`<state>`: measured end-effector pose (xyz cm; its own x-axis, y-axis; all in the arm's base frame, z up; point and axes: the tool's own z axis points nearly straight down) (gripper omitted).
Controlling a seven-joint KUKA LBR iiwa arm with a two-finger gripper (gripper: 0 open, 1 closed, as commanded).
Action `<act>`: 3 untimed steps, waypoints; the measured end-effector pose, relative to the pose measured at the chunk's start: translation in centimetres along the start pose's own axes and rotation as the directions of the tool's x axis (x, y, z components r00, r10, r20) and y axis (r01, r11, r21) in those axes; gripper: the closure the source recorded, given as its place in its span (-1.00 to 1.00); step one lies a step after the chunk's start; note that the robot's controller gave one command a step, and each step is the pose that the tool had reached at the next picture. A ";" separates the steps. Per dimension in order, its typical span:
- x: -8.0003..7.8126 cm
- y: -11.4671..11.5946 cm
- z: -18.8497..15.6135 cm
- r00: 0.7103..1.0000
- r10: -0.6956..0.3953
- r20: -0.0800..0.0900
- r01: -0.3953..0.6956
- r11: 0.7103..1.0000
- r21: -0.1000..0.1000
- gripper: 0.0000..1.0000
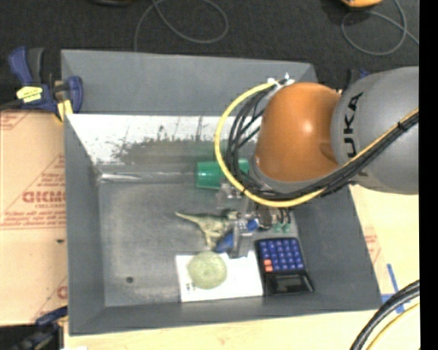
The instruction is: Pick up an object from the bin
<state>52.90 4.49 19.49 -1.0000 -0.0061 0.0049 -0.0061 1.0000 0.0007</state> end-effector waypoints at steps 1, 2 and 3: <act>-0.1 0.0 -0.5 1.000 0.001 0.008 -0.001 1.000 0.000 -1.00; -4.1 -2.3 6.8 0.999 -0.044 0.014 0.044 0.999 0.002 -1.00; -5.7 -2.4 11.6 0.967 -0.255 0.006 0.255 0.967 0.001 -1.00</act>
Offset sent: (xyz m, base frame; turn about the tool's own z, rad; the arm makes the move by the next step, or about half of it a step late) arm 0.0643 -0.0366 -0.1249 -0.0777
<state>58.58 2.10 7.82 -0.9655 -0.2605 -0.0012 -0.2605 0.9655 0.0007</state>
